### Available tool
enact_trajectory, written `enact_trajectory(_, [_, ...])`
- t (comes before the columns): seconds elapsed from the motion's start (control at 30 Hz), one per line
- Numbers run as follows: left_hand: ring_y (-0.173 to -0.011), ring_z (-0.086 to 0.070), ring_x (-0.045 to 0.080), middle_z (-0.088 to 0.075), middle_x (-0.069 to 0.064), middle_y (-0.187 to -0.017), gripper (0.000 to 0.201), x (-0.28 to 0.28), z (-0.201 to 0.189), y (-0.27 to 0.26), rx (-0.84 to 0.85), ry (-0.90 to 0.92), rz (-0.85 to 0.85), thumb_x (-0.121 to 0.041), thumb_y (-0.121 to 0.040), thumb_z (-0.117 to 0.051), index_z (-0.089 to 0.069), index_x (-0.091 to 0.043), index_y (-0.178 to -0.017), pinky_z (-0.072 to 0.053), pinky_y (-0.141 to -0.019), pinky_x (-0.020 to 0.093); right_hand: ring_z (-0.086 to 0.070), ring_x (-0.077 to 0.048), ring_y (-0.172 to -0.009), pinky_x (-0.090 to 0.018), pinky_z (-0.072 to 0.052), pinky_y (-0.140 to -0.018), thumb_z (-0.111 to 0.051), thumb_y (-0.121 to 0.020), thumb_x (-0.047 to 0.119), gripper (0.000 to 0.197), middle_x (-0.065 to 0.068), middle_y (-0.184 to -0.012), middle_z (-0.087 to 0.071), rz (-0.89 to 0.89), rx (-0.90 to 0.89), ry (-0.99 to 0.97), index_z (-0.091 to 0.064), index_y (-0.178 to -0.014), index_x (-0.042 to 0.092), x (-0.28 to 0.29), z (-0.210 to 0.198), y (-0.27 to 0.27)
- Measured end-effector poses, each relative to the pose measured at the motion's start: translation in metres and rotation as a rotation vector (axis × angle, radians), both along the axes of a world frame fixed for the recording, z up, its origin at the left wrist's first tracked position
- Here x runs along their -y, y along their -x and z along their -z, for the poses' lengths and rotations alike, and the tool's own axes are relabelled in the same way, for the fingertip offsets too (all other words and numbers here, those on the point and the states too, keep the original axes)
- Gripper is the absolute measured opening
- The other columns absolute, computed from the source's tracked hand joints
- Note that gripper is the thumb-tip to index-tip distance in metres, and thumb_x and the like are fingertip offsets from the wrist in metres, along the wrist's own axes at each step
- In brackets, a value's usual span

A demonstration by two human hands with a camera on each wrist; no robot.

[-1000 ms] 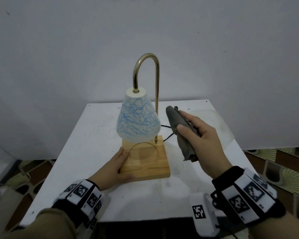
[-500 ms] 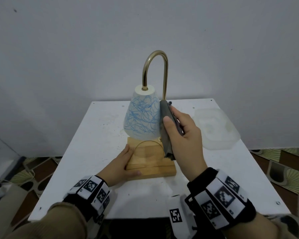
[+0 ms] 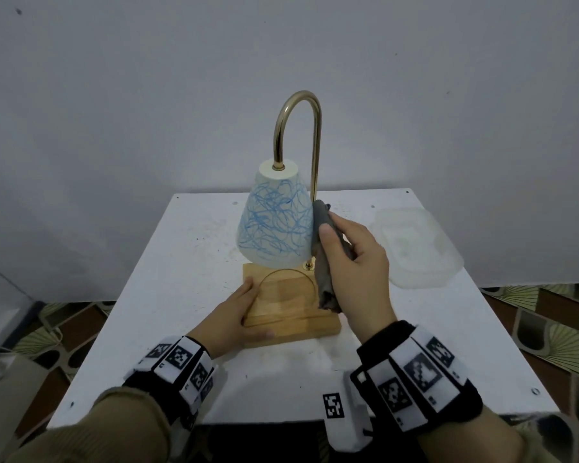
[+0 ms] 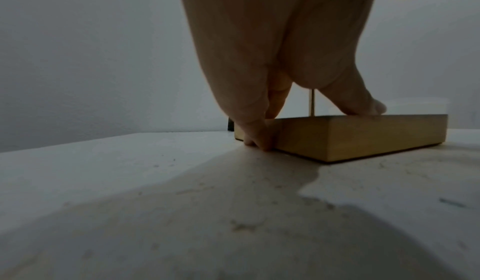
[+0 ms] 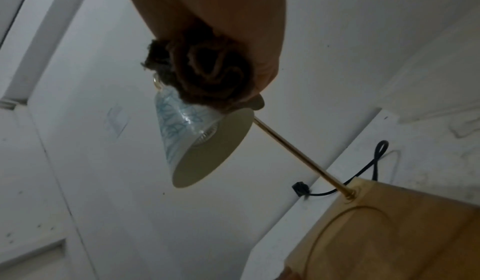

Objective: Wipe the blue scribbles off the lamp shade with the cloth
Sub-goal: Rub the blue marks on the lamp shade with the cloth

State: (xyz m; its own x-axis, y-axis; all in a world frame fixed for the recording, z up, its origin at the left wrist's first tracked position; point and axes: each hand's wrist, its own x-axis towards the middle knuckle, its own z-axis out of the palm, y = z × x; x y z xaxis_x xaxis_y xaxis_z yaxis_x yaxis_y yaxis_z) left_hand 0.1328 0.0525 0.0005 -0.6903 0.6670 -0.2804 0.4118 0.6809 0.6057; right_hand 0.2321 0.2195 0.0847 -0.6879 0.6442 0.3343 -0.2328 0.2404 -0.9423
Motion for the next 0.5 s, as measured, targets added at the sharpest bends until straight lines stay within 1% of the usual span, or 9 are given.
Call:
enact_trajectory(0.03, [-0.145, -0.007, 0.011, 0.008, -0.006, -0.158, 0.101, 0.000, 0.000, 0.000, 0.000, 0.001, 0.003, -0.043, -0.080, -0.069, -0.001, -0.019, -0.151, -0.018, -0.117, 0.026, -0.057, 0.002, -0.104, -0.018, -0.046, -0.093, -0.058, -0.091, 0.019, 0.024, 0.006, -0.113, -0.063, -0.012, -0.006, 0.030, -0.065, -0.114, 0.016, 0.001, -0.003, 0.000])
enact_trajectory(0.07, [-0.145, -0.008, 0.011, 0.008, -0.006, -0.158, 0.102, 0.000, 0.000, 0.001, 0.003, 0.001, 0.006, -0.043, -0.079, -0.069, -0.001, -0.020, -0.151, -0.018, -0.117, 0.026, -0.058, -0.001, -0.104, -0.021, -0.047, -0.094, -0.058, -0.091, 0.019, 0.024, 0.006, -0.113, -0.063, -0.018, -0.015, 0.036, -0.066, -0.114, 0.015, 0.002, -0.006, -0.001])
enact_trajectory(0.1, [-0.144, -0.008, 0.011, 0.009, -0.007, -0.158, 0.103, -0.001, 0.000, 0.002, 0.008, 0.003, 0.009, -0.044, -0.079, -0.069, 0.000, -0.020, -0.151, -0.018, -0.117, 0.026, -0.058, -0.002, -0.104, -0.021, -0.047, -0.093, -0.058, -0.091, 0.018, 0.024, 0.005, -0.112, -0.064, -0.020, -0.029, 0.018, -0.066, -0.114, 0.014, 0.005, -0.007, -0.003])
enact_trajectory(0.2, [-0.144, -0.008, 0.010, 0.010, -0.008, -0.157, 0.105, 0.000, 0.000, 0.005, 0.002, 0.030, 0.030, -0.045, -0.078, -0.070, 0.002, -0.020, -0.150, -0.018, -0.117, 0.026, -0.056, 0.003, -0.104, -0.007, -0.041, -0.087, -0.059, -0.091, 0.012, 0.026, 0.004, -0.111, -0.062, -0.009, -0.083, -0.069, -0.065, -0.116, 0.011, 0.013, -0.001, -0.013])
enact_trajectory(0.23, [-0.144, -0.008, 0.010, 0.010, -0.009, -0.157, 0.105, 0.001, 0.000, 0.005, 0.000, 0.038, 0.036, -0.045, -0.079, -0.069, 0.003, -0.020, -0.150, -0.018, -0.117, 0.026, -0.054, 0.004, -0.105, -0.004, -0.039, -0.087, -0.059, -0.090, 0.011, 0.027, 0.004, -0.112, -0.062, 0.003, -0.090, -0.099, -0.064, -0.117, 0.011, 0.015, 0.003, -0.016])
enact_trajectory(0.3, [-0.144, -0.007, 0.009, 0.009, -0.010, -0.157, 0.105, 0.001, 0.000, 0.005, 0.006, 0.038, 0.044, -0.045, -0.078, -0.069, 0.004, -0.021, -0.150, -0.017, -0.117, 0.027, -0.053, 0.005, -0.105, -0.003, -0.037, -0.087, -0.058, -0.091, 0.011, 0.028, 0.004, -0.112, -0.061, 0.030, -0.073, -0.145, -0.063, -0.119, 0.010, 0.014, 0.013, -0.018])
enact_trajectory(0.4, [-0.144, -0.009, 0.009, 0.008, -0.010, -0.157, 0.105, 0.001, 0.000, 0.007, 0.021, 0.023, 0.040, -0.043, -0.078, -0.071, 0.002, -0.021, -0.150, -0.018, -0.117, 0.028, -0.052, 0.006, -0.105, -0.003, -0.036, -0.087, -0.056, -0.092, 0.018, 0.028, 0.007, -0.112, -0.060, 0.047, -0.012, -0.166, -0.062, -0.118, 0.013, 0.006, 0.018, -0.013])
enact_trajectory(0.5, [-0.144, -0.009, 0.009, 0.007, -0.010, -0.157, 0.105, 0.002, 0.000, 0.007, 0.028, 0.011, 0.035, -0.043, -0.077, -0.071, 0.001, -0.022, -0.150, -0.019, -0.118, 0.029, -0.053, 0.005, -0.105, -0.005, -0.039, -0.088, -0.055, -0.093, 0.020, 0.025, 0.007, -0.112, -0.060, 0.013, 0.055, -0.099, -0.062, -0.117, 0.019, -0.003, 0.011, -0.003])
